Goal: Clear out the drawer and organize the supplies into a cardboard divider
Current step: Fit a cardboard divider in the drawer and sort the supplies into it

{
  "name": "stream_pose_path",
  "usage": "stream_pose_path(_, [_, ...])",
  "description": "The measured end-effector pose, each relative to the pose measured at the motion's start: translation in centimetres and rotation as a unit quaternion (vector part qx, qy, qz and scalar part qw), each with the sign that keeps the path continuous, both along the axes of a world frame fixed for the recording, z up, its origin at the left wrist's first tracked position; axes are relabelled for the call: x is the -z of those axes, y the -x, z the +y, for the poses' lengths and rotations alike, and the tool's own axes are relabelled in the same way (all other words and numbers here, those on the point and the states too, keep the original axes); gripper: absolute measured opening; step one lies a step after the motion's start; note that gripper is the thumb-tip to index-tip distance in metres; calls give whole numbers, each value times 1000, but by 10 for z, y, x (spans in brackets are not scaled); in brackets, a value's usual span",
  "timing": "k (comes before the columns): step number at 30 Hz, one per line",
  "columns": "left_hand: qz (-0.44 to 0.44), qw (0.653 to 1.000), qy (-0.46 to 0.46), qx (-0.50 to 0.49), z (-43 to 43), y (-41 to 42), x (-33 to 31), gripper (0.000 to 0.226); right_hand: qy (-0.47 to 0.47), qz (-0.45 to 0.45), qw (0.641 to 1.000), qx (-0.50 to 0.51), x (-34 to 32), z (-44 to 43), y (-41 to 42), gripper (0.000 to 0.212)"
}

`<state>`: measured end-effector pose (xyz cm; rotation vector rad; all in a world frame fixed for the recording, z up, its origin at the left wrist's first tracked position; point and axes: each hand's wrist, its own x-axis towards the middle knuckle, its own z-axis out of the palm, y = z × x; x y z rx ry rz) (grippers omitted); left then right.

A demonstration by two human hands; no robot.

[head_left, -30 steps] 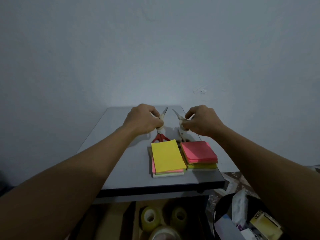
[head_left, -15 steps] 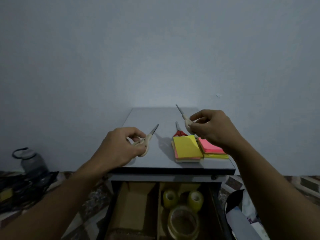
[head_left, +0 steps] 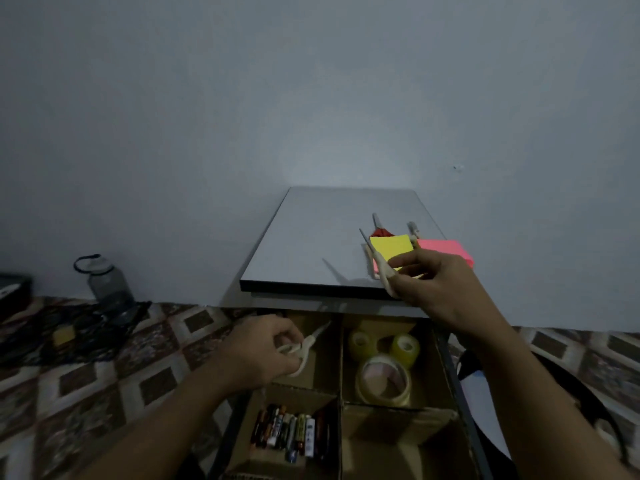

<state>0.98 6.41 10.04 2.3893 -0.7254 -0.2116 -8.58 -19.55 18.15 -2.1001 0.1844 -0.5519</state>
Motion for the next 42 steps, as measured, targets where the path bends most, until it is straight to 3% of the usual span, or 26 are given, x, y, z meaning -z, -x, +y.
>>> stream_pose_path(10, [-42,979,-193,51,-41,-32,58,32,2,49,999,-2,25,-3,20,12])
stream_pose_path(13, [-19,972,-229,52,-54,-38,64,28,2,66,998,-2,32,-4,23,12])
stream_pose_path(17, [-26,953,-296,58,-63,-44,70,7,-9,82,997,-10,43,-2,27,12])
stream_pose_path(19, [-29,950,-304,56,-64,-45,74,15,-4,90,996,-17,48,-2,28,13])
stream_pose_path(23, [-23,962,-263,64,-60,-48,74,16,18,102,995,-16,55,0,29,15])
stream_pose_path(29, [-9,999,-48,11,-26,-44,47,12,33,127,991,-31,68,16,24,14])
stream_pose_path(34, [-60,997,-7,-44,11,-51,43,17,77,159,983,-41,81,49,-1,11])
stream_pose_path(42, [97,991,62,-66,30,-62,57,26,229,213,949,-42,123,86,-56,22])
